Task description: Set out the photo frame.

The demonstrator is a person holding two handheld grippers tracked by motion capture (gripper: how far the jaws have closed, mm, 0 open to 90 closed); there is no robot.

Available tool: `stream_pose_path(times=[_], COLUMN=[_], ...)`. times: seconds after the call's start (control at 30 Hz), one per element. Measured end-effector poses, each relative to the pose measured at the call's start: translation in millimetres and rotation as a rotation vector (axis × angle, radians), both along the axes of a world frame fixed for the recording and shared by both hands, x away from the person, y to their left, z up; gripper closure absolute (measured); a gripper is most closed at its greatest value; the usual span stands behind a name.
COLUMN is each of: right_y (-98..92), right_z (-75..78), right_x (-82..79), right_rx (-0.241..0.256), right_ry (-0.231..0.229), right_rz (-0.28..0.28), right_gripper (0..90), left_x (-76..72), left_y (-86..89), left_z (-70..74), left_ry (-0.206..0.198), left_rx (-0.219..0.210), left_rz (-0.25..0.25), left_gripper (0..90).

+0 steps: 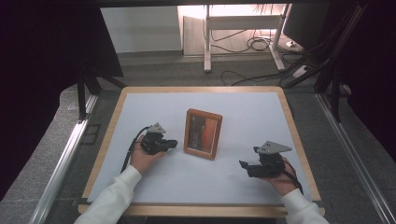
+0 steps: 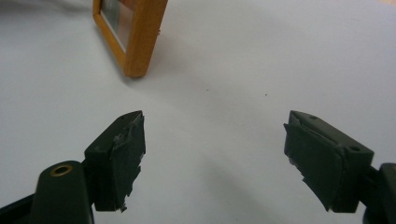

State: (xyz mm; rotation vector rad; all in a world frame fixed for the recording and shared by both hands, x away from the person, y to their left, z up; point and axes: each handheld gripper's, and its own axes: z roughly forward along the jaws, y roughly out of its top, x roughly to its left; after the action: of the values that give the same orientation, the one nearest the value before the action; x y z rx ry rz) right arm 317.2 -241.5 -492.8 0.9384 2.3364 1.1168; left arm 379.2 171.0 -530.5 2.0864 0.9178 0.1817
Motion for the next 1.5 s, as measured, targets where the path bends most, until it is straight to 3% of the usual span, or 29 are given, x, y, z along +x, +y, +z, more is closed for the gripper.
stream_pose_path(times=[0.3,0.47,0.6,1.3,1.5], right_y=[-1.3,-1.6,-1.5,-2.2,-2.2], right_z=[-1.6,-2.7,-4.3,-4.8,-4.9], right_x=[0.2,-0.5,-0.5,-0.1,0.1], right_rx=[-0.011,-0.023,-0.035,-0.043,-0.044], right_ry=[-0.002,-0.002,0.003,0.0,0.001], right_rz=[-0.008,-0.012,-0.012,-0.017,-0.014], right_gripper=[20.3,20.3,20.3,20.3,20.3], left_x=[7.6,6.8,6.3,-4.5,-4.3], left_y=[-15.7,-24.3,-23.5,-30.0,-29.7], left_z=[-7.0,-7.4,-7.1,-4.3,-4.3], left_ry=[0.033,0.02,0.022,0.0,0.004], left_rx=[-0.001,0.015,0.006,0.049,0.038], left_rz=[-0.017,-0.032,-0.035,-0.077,-0.075], left_gripper=[89.8,89.8,89.8,89.6,89.4])
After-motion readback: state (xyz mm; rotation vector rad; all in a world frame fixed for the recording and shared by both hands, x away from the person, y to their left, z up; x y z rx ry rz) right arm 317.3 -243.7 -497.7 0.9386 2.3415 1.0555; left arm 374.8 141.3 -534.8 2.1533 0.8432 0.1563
